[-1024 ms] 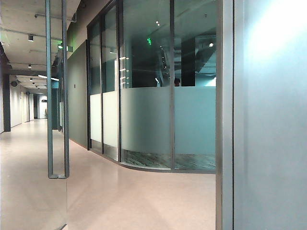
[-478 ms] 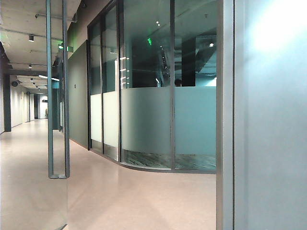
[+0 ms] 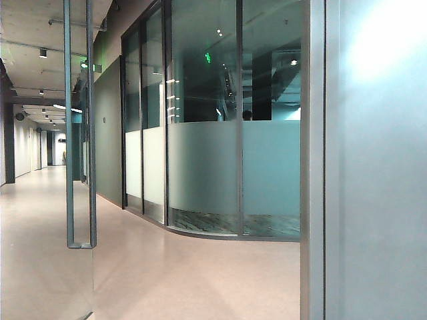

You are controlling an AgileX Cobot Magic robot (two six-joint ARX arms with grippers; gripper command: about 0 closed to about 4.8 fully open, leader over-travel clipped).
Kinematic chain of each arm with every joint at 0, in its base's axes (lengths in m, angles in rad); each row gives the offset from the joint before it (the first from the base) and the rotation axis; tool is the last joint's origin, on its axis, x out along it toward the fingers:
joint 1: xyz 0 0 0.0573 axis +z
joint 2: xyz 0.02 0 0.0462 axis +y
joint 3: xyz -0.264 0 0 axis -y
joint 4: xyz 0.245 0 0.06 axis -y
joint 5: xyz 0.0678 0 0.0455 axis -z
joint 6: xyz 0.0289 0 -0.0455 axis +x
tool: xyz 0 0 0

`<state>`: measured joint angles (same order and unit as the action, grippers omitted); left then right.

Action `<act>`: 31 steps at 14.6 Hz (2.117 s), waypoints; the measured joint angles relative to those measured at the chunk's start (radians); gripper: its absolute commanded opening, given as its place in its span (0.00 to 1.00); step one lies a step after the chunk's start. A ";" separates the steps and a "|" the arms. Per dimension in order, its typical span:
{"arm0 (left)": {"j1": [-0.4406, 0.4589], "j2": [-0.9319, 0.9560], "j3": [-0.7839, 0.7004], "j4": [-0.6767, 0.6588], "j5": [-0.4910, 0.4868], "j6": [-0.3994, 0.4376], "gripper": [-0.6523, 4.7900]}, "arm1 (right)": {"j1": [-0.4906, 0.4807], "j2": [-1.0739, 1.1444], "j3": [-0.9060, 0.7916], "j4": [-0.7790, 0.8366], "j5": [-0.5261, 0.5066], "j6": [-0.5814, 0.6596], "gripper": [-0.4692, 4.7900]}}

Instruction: Raise the arm to find the leftmost switch on the wall and turn on the lights.

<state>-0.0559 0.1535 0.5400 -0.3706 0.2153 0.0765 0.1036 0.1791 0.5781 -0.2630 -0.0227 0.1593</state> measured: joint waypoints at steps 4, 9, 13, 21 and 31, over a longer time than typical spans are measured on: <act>0.000 -0.080 -0.005 -0.008 -0.043 -0.003 0.11 | 0.000 -0.026 -0.001 -0.035 0.000 0.000 0.09; 0.000 -0.080 -0.005 -0.009 -0.043 -0.003 0.11 | 0.000 -0.033 -0.001 -0.042 0.000 0.000 0.09; 0.000 -0.080 -0.005 -0.009 -0.043 -0.003 0.11 | 0.000 -0.033 -0.001 -0.042 0.000 0.000 0.09; 0.000 -0.148 -0.220 0.031 -0.362 -0.091 0.11 | 0.000 -0.034 -0.001 -0.043 0.000 0.000 0.09; 0.000 -0.149 -0.518 0.382 -0.190 -0.212 0.11 | 0.000 -0.040 -0.001 -0.043 0.000 0.000 0.09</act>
<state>-0.0555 0.0048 0.0223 0.0116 0.0250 -0.1360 0.1036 0.1387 0.5774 -0.3061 -0.0223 0.1589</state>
